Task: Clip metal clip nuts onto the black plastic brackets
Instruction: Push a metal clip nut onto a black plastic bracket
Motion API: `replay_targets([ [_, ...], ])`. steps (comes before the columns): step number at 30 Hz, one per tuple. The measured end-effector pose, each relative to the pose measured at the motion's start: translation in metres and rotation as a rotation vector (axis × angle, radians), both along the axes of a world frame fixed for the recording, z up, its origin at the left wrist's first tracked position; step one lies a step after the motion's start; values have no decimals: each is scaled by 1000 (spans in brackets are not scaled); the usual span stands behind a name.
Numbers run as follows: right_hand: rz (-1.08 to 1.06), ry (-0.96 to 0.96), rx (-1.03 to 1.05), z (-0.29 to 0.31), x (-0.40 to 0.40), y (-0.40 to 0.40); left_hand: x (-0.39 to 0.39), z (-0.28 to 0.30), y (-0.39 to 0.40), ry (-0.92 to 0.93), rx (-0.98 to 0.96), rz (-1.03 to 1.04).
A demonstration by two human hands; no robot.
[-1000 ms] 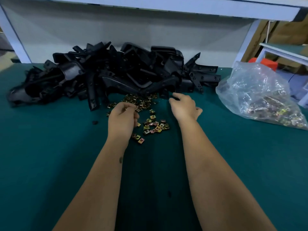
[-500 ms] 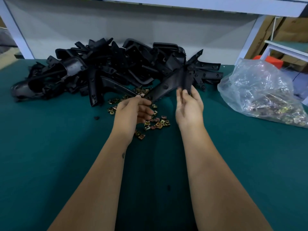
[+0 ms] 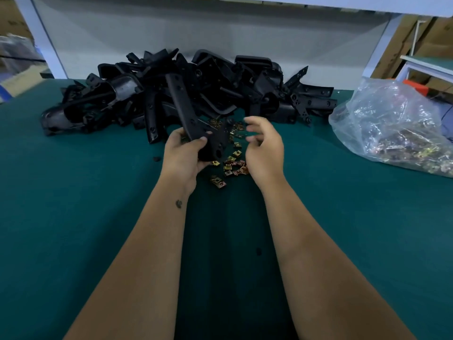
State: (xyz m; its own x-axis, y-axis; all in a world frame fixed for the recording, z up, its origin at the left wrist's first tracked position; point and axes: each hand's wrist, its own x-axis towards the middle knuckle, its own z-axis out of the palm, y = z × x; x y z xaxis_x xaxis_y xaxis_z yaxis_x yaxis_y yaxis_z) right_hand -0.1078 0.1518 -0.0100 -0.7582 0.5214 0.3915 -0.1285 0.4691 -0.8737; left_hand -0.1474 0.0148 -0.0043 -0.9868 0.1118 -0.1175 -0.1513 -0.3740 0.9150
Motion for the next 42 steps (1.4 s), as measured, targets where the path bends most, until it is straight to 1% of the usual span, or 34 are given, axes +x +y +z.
replay_targets([
  [2, -47, -35, 60, -2, -1, 6, -6, -1, -2, -34, 85, 45],
  [3, -20, -76, 101, -2, -1, 9, -9, -1, -3, -40, 120, 73],
  [5, 114, -213, 205, -2, -3, 12, -15, -2, -4, -34, 166, 121],
  [7, 230, -378, 374, -4, -4, 12, -18, -3, -3, -33, 201, 140],
  [9, 232, -459, 526, -8, -5, 11, -20, -3, -2, -46, 225, 135],
  [13, 190, -334, 657, -8, -9, 4, -26, -7, -2, -80, 287, 145],
  [16, 171, -303, 802, -8, -12, -8, -27, -7, -1, -76, 314, 141],
  [17, 166, -300, 818, -8, -13, -12, -26, -7, 0, -73, 306, 136],
  [21, 172, -268, 753, -8, -13, -17, -21, -6, 4, -70, 226, 109],
  [22, 165, -234, 679, -7, -13, -16, -19, -6, 6, -70, 224, 100],
  [25, 131, -136, 340, -5, -10, -16, -14, -5, 10, -72, 225, 85],
  [26, 106, -102, 262, -4, -10, -16, -13, -5, 12, -71, 221, 80],
  [30, 13, 21, 78, 4, -9, -11, -11, -6, 15, -66, 237, 49],
  [31, 11, 25, 79, 4, -9, -9, -11, -6, 15, -61, 247, 44],
  [34, 36, -41, 221, 2, -9, -9, -13, -7, 15, -51, 264, 35],
  [35, 28, -35, 234, 2, -9, -11, -13, -7, 15, -53, 265, 33],
  [38, 1, 33, 163, 4, -10, -16, -13, -8, 15, -63, 273, 20],
  [42, 45, 30, -26, 5, -9, -20, -13, -8, 16, -49, 266, -4],
])
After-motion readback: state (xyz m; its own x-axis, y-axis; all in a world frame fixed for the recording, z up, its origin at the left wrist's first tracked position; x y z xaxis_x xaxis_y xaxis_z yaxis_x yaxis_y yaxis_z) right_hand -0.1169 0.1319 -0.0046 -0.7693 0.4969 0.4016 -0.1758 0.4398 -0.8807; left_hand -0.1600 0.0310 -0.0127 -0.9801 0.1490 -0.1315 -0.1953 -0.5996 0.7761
